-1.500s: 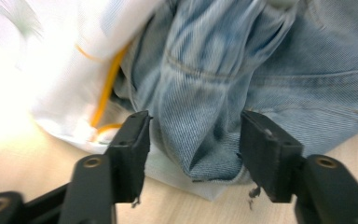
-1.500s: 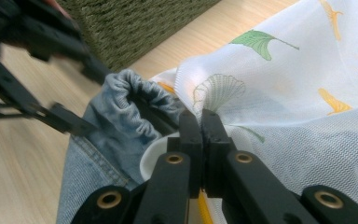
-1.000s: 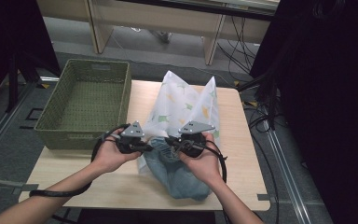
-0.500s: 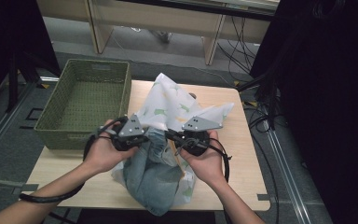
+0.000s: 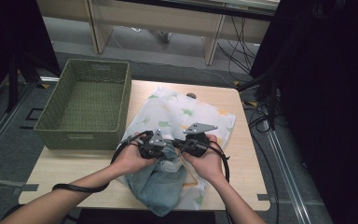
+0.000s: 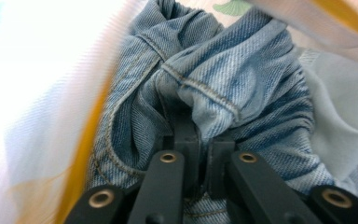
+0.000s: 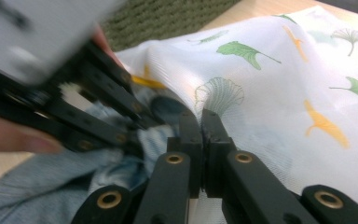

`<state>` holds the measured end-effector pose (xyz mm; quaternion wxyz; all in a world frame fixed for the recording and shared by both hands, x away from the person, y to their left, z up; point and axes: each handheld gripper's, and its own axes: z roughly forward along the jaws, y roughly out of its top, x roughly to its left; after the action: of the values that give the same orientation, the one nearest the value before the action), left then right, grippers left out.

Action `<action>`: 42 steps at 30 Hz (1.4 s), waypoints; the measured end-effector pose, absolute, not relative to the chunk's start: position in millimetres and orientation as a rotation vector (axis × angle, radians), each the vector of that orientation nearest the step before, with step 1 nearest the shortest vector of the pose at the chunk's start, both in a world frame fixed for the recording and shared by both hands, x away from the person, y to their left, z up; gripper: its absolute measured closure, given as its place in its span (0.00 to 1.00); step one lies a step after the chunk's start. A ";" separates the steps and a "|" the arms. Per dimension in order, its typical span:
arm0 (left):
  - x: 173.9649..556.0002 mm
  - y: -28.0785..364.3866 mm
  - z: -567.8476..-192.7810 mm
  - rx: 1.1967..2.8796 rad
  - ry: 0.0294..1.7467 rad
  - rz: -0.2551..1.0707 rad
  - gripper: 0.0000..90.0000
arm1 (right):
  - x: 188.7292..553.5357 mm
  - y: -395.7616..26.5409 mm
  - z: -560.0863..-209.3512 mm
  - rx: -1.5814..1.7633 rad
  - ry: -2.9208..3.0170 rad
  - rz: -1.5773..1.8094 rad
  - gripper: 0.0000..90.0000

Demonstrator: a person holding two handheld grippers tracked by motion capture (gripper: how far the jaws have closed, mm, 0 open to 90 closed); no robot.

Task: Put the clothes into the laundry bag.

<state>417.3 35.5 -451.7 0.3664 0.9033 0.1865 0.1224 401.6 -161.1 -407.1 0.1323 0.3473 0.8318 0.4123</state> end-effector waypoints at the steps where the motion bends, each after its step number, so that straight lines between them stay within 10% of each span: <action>1: 415.9 38.0 -448.0 2.313 0.474 0.318 0.89 | 401.8 -162.2 -407.9 1.014 2.411 1.192 1.00; 7: 405.6 62.3 -422.3 2.213 0.469 0.317 0.51 | 403.8 -163.5 -409.3 1.007 2.415 1.173 1.00; 18: 351.7 88.9 -425.2 2.269 0.258 0.103 0.37 | 404.2 -163.4 -407.7 1.016 2.412 1.172 1.00; 32: 329.9 43.9 -486.7 2.522 -0.002 0.015 0.31 | 404.5 -163.5 -409.0 1.016 2.424 1.175 1.00; 42: 332.4 36.2 -494.6 2.563 -0.012 0.035 0.52 | 403.4 -162.7 -410.3 1.023 2.429 1.169 1.00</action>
<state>332.4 36.2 -494.6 0.2851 0.9584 -0.0046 0.0130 403.4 -162.7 -410.3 0.1287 0.3519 0.8355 0.4021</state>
